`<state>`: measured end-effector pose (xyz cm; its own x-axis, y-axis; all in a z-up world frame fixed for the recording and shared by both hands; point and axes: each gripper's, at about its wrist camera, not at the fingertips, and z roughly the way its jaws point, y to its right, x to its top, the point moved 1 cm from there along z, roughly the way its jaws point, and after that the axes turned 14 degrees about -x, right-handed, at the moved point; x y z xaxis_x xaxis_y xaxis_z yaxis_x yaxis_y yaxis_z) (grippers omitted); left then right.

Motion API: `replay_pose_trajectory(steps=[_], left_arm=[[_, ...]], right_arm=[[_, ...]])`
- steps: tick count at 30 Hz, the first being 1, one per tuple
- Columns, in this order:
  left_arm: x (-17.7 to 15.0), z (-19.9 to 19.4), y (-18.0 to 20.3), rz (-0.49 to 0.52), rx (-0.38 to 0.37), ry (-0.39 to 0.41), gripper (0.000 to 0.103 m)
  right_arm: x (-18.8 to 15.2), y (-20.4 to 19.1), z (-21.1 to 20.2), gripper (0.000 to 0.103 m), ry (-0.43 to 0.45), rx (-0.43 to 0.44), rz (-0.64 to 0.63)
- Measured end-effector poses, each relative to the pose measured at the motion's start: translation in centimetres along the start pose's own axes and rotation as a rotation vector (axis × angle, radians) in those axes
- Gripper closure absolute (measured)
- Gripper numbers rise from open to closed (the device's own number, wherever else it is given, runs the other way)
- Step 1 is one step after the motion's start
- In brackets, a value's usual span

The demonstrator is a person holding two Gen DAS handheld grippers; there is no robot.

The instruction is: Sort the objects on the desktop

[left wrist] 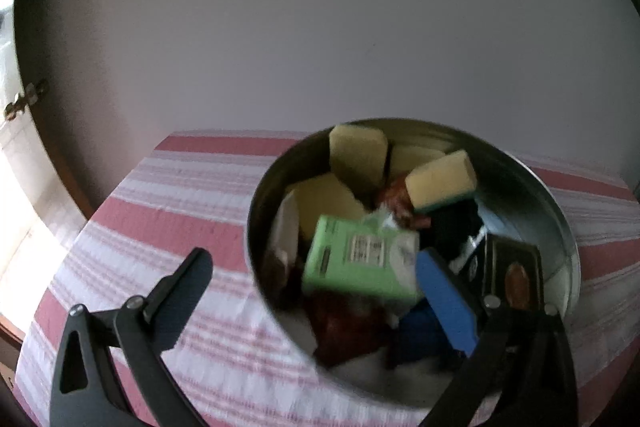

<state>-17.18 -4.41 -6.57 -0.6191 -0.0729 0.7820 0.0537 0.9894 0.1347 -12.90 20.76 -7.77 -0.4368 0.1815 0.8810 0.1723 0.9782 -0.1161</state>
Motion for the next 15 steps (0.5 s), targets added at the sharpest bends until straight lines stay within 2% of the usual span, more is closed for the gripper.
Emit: replay_pose_trajectory(steps=[4, 9, 12, 15], left_arm=[[-1.1, -2.3, 0.3, -0.019, -0.002, 0.023, 0.0], [-2.0, -4.6, 1.5, 0.001, 0.014, 0.022, 0.0], [-2.6, -5.8, 2.1, 0.013, 0.01, 0.015, 0.0], [-3.1, -6.9, 2.5, 0.004, 0.03, 0.008, 0.0]], right_arm=[[-0.3, -0.5, -0.1, 0.005, -0.044, 0.013, -0.028], [-0.2, -2.2, -0.6, 0.005, -0.102, -0.066, -0.115], [-0.3, -2.5, -1.6, 0.005, -0.093, -0.161, -0.133], [-0.5, -2.5, -3.3, 0.004, -0.047, -0.157, -0.14]])
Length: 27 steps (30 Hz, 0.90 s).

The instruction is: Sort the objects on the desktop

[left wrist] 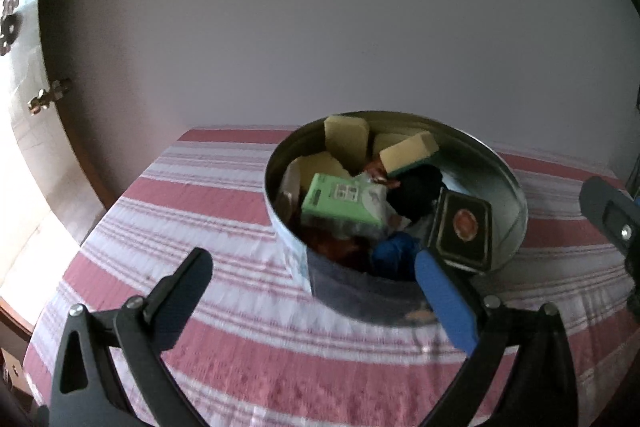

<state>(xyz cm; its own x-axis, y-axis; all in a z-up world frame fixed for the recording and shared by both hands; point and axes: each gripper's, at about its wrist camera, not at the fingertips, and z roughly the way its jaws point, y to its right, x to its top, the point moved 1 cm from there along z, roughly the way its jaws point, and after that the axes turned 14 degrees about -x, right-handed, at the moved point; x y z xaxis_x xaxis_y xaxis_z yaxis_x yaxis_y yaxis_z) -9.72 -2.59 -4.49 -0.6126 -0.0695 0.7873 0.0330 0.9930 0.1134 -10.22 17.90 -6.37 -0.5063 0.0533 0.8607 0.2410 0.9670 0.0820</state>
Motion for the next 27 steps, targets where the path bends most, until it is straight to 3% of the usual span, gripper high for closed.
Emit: replay_pose_trajectory(steps=[6, 11, 16, 21, 27], left_arm=[[-1.0, -2.1, 1.7, 0.052, 0.069, -0.017, 0.0], [-1.6, -3.9, 2.5, 0.06, 0.065, 0.01, 0.0], [-1.8, -4.6, 3.2, 0.062, 0.05, 0.012, 0.0], [-2.2, -5.7, 4.0, 0.114, 0.139, 0.043, 0.0], [-2.5, -6.0, 3.7, 0.098, 0.1, 0.033, 0.0]], right_arm=[[-0.9, 0.6, -3.1, 0.004, 0.076, 0.03, -0.006], [-1.6, 2.1, -5.5, 0.004, 0.163, -0.019, 0.016], [-1.8, 3.2, -6.5, 0.004, 0.18, -0.028, 0.036], [-2.0, 4.1, -7.9, 0.004, 0.216, -0.022, 0.051], [-2.0, 4.3, -8.2, 0.004, 0.216, -0.016, 0.058]])
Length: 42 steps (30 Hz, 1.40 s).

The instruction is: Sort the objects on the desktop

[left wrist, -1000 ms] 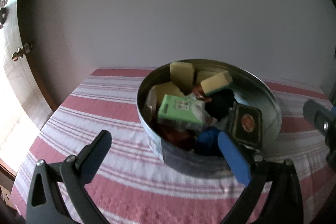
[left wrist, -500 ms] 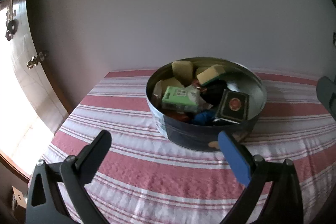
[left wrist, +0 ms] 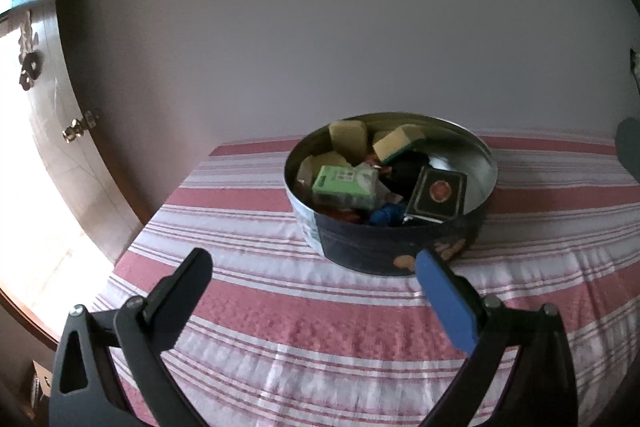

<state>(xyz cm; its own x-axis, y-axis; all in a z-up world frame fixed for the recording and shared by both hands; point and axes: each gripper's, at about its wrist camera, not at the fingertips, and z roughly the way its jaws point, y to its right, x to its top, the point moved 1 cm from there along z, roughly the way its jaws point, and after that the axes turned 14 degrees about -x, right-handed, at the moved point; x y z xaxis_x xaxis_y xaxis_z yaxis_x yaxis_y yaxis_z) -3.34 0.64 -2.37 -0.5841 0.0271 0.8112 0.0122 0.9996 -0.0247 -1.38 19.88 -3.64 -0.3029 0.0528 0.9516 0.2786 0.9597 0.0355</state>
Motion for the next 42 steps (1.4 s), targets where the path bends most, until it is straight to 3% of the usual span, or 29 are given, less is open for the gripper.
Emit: replay_pose_trajectory(steps=[42], left_arm=[[0.6, -0.4, 0.0, -0.041, -0.022, 0.002, 0.0]], right_arm=[[0.1, 0.4, -0.7, 0.004, 0.011, 0.008, 0.003]])
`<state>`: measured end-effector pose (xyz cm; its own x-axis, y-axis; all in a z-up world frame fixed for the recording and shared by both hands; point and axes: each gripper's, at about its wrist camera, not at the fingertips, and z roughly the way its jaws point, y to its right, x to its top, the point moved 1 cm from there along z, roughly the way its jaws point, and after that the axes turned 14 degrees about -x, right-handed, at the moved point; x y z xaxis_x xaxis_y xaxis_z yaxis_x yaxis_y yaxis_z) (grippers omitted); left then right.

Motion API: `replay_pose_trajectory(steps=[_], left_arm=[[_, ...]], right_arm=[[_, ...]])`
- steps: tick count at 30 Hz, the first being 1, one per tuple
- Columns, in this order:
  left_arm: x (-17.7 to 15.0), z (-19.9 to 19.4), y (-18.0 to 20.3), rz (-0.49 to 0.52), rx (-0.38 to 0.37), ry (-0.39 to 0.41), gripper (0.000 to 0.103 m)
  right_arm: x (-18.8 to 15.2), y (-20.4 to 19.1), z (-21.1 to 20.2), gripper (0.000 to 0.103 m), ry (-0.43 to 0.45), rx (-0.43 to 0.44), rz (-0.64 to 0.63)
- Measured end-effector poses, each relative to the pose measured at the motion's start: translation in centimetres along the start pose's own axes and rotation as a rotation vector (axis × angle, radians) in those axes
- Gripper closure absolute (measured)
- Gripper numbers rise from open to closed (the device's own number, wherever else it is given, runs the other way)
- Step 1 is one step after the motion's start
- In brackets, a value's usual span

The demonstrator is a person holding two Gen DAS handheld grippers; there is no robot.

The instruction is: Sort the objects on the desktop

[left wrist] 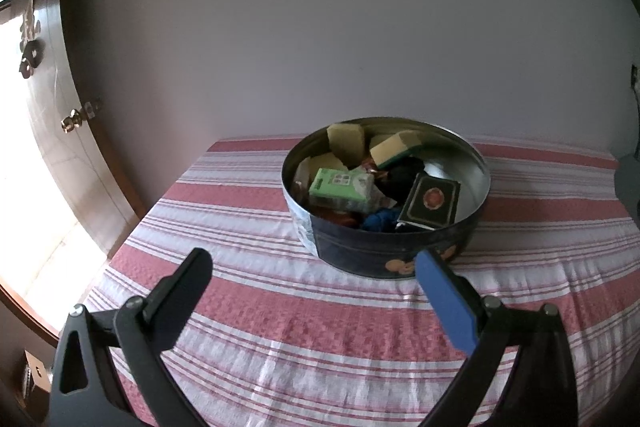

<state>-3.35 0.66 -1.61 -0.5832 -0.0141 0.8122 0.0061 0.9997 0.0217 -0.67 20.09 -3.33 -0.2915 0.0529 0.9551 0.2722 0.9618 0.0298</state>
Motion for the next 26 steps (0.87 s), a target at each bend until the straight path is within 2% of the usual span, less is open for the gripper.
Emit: replay_pose_trajectory(steps=[11, 16, 26], left_arm=[[0.19, 0.02, 0.34, 0.001, -0.01, 0.0, 0.0], [0.32, -0.01, 0.43, -0.005, -0.039, 0.002, 0.0], [0.5, 0.21, 0.39, -0.018, -0.033, 0.003, 0.0]], right_arm=[[0.07, 0.2, -0.03, 0.004, 0.001, -0.004, 0.005], [0.09, 0.37, 0.02, 0.004, 0.0, -0.002, 0.008], [0.02, 0.52, 0.3, 0.004, -0.016, -0.01, 0.018]])
